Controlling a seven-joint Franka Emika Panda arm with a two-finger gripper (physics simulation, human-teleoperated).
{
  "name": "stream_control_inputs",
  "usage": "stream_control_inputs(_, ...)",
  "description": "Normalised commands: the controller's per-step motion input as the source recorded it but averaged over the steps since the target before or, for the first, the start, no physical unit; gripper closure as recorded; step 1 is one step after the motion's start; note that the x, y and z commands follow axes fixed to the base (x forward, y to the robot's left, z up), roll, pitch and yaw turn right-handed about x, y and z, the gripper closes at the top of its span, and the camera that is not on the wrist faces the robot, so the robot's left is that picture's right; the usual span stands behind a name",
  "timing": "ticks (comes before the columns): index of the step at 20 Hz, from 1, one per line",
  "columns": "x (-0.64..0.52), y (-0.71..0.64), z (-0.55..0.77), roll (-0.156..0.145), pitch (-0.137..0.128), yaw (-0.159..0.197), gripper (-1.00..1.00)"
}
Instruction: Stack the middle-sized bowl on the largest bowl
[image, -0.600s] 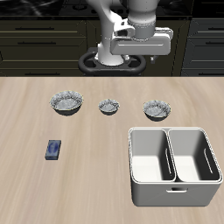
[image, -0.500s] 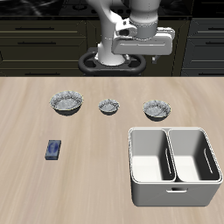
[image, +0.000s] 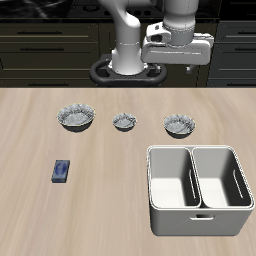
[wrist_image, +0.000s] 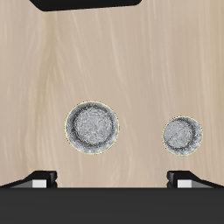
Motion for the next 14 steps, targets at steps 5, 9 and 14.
stream_control_inputs(5,-0.02,0.21,-0.07,0.006,-0.003,-0.001,-1.00)
stream_control_inputs(9,0.05,-0.07,-0.11,-0.051,-0.025,-0.013,-1.00)
stream_control_inputs(14,0.06,-0.04,-0.22,-0.028,-0.008,-0.032,-1.00)
